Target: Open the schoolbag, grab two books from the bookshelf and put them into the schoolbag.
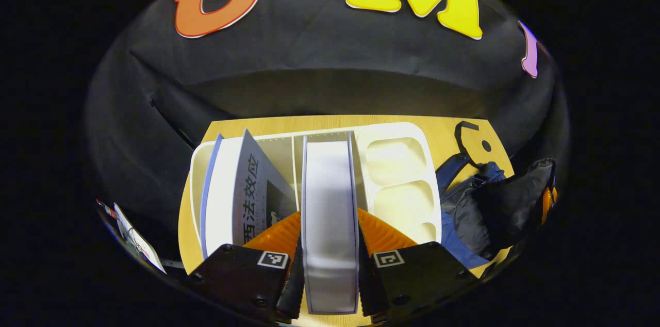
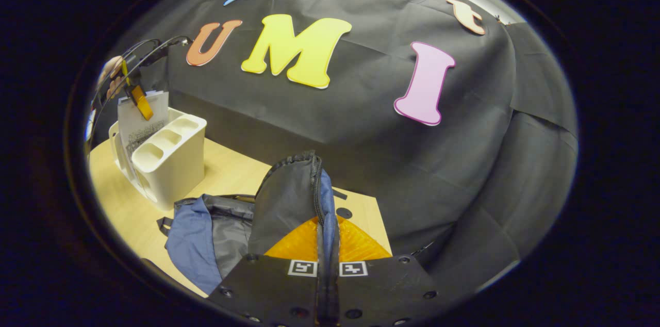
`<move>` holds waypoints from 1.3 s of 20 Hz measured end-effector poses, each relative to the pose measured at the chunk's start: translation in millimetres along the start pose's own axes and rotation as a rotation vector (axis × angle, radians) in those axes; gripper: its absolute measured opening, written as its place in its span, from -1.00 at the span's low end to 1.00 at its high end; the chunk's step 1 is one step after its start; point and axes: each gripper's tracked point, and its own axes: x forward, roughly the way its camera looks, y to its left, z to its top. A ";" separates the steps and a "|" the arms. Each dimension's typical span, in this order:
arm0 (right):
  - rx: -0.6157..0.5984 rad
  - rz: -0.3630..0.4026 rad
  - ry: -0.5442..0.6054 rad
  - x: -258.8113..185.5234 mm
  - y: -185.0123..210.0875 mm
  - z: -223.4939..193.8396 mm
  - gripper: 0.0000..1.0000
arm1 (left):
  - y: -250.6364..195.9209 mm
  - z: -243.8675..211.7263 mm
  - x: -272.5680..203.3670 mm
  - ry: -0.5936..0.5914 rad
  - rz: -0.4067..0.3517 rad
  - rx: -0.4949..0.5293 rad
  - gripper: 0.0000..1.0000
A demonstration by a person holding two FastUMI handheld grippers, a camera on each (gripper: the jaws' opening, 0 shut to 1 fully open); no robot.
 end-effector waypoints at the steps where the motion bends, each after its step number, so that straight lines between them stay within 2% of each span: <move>1: 0.000 -0.001 0.000 0.6 -0.3 0.4 -0.98 | 2.5 -2.2 -8.6 -0.011 0.004 -0.008 -0.10; 5: 0.013 -0.010 -0.003 -0.4 -0.6 1.5 -0.98 | 15.2 -11.1 -41.5 -0.070 0.026 -0.020 -0.10; 9: 0.032 -0.017 0.004 0.6 0.4 -0.6 -0.98 | 15.1 -30.8 -74.6 -0.100 -0.008 -0.059 -0.09; 15: 0.026 -0.022 0.017 -1.6 2.7 -1.4 -0.99 | -2.1 -77.6 -109.2 -0.154 -0.142 -0.170 -0.10; 18: 0.003 -0.025 0.026 -5.3 11.0 -4.7 -0.98 | -0.2 -103.4 -111.5 -0.173 -0.180 -0.229 -0.09; 22: -0.031 -0.027 0.030 -12.0 14.0 -1.6 -0.98 | -1.5 -134.9 -115.4 -0.178 -0.258 -0.362 -0.09; 26: -0.060 -0.020 0.023 -16.0 19.2 4.1 -0.99 | -8.0 -157.8 -116.1 -0.207 -0.319 -0.435 -0.09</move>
